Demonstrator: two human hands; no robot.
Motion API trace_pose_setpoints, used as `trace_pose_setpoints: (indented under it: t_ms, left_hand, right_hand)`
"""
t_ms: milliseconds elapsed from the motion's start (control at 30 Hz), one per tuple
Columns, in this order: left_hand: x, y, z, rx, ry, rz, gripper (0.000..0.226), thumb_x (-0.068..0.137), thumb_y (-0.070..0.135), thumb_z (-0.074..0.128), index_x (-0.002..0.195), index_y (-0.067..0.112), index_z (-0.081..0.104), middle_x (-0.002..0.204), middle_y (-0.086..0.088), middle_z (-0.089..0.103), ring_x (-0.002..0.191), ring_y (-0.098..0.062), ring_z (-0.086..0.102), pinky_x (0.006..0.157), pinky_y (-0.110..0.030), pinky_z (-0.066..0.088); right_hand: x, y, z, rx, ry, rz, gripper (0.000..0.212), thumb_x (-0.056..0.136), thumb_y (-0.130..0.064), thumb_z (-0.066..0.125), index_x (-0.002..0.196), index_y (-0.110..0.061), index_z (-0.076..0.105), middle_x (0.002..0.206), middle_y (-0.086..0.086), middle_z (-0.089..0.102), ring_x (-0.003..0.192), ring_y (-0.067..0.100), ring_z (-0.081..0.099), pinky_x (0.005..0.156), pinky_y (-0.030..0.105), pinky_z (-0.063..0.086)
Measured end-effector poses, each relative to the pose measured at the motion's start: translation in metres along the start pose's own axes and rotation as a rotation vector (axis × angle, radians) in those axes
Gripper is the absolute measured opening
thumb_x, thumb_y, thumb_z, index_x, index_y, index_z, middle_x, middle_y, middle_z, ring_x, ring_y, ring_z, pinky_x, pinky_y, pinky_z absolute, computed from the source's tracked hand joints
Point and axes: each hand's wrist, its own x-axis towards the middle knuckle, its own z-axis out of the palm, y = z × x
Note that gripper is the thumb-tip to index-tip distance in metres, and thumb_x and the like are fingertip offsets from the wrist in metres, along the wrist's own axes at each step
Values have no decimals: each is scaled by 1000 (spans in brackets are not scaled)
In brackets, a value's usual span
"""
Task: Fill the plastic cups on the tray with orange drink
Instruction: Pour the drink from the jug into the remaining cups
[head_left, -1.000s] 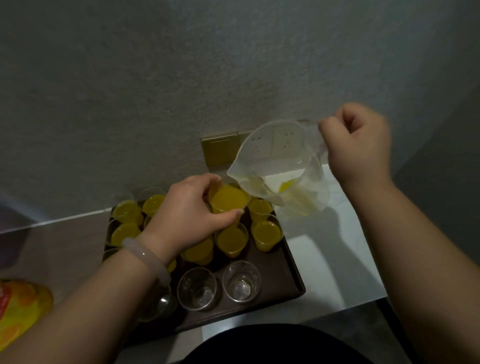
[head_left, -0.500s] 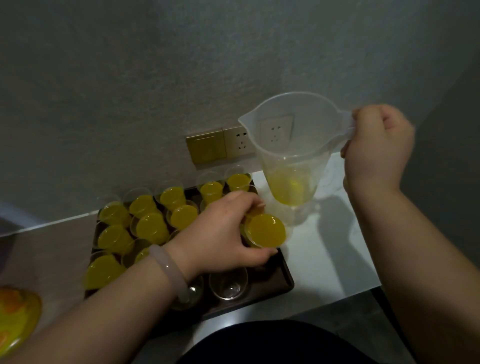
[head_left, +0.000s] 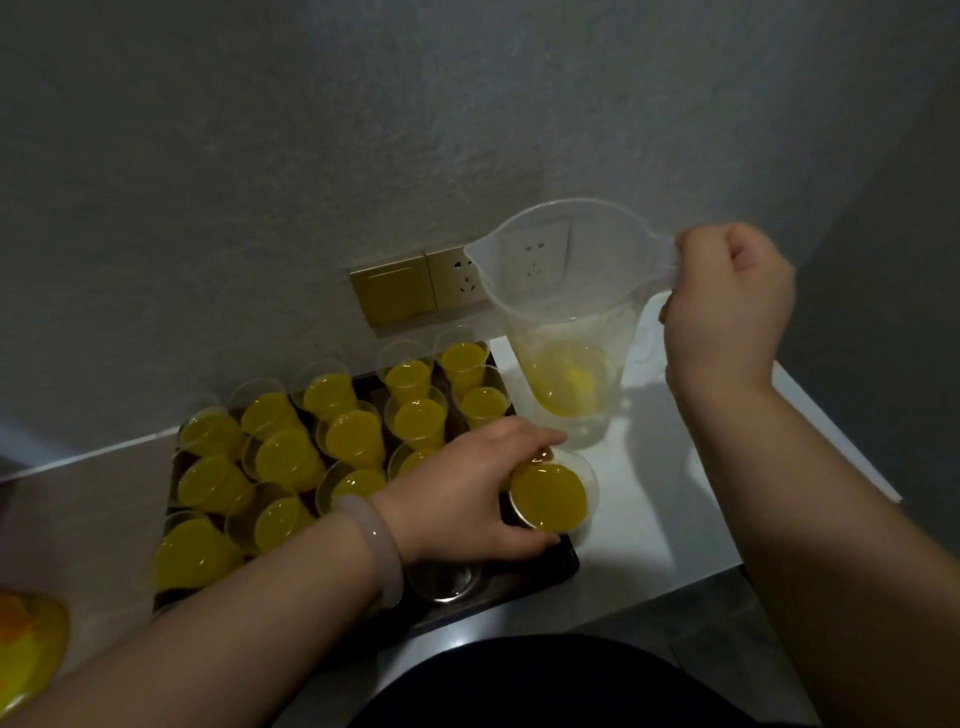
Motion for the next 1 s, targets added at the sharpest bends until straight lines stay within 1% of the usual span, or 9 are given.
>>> trace_pose_setpoints:
  t_ms: [67, 133, 267, 367, 433, 500, 733, 900, 1000]
  left_hand:
    - [2, -4, 2, 36, -16, 12, 81, 74, 44, 77, 142, 24, 38, 134, 6, 46, 119, 1, 40, 96, 2, 23]
    - [4, -7, 3, 73, -31, 16, 78, 74, 46, 75, 140, 26, 38, 135, 7, 46, 120, -2, 41, 97, -3, 26]
    - [6, -12, 6, 191, -107, 37, 77, 75, 49, 73, 139, 23, 38, 136, 4, 46, 123, -10, 44, 103, -23, 39]
    - [8, -16, 9, 318, -167, 71, 76, 74, 52, 71, 137, 22, 40, 132, 1, 49, 120, -16, 46, 99, -34, 44]
    - [10, -19, 10, 400, -176, 91, 76, 74, 53, 70, 136, 21, 41, 130, -1, 51, 119, -18, 45, 100, -35, 42]
    - [11, -21, 10, 455, -187, 103, 75, 75, 54, 68, 137, 21, 41, 129, 0, 51, 120, -17, 42, 102, -36, 38]
    - [16, -27, 15, 504, -245, 128, 76, 76, 51, 67, 141, 23, 38, 134, 2, 48, 128, -17, 32, 107, -34, 30]
    - [16, -30, 13, 484, -256, 131, 76, 77, 49, 68, 141, 23, 37, 137, 3, 47, 133, -17, 23, 107, -33, 23]
    - [16, -31, 12, 486, -272, 124, 75, 79, 49, 67, 143, 25, 35, 140, 5, 45, 136, -17, 19, 107, -33, 22]
  right_hand:
    - [0, 2, 1, 2, -4, -12, 28, 77, -21, 50, 61, 0, 41, 58, 9, 33, 57, 23, 34, 51, 42, 34]
    - [0, 4, 2, -4, -9, -21, 29, 77, -21, 50, 62, 2, 41, 58, 9, 34, 58, 23, 36, 51, 40, 35]
    - [-2, 7, 3, -8, -16, -37, 31, 78, -20, 50, 63, 5, 40, 56, 4, 33, 57, 23, 36, 50, 38, 32]
    - [-5, 9, 3, -11, -38, -31, 28, 81, -18, 50, 58, -6, 39, 53, -3, 33, 57, 19, 35, 48, 30, 28]
    - [-8, 10, 3, -17, -48, -28, 31, 83, -15, 51, 55, -17, 36, 49, -8, 33, 55, 13, 35, 48, 24, 30]
    - [-9, 11, 3, -15, -58, -24, 33, 83, -14, 51, 55, -20, 35, 46, -11, 34, 54, 11, 34, 47, 20, 29]
    - [-15, 11, 2, -16, -56, -34, 29, 83, -14, 50, 58, -17, 37, 53, -7, 33, 57, 14, 35, 48, 22, 29]
    - [-17, 8, 2, -20, -53, -28, 30, 83, -14, 50, 57, -17, 36, 49, -10, 33, 55, 11, 34, 45, 17, 28]
    - [-19, 8, 1, -34, -60, -37, 27, 83, -16, 50, 58, -14, 39, 53, -7, 34, 56, 14, 36, 47, 23, 29]
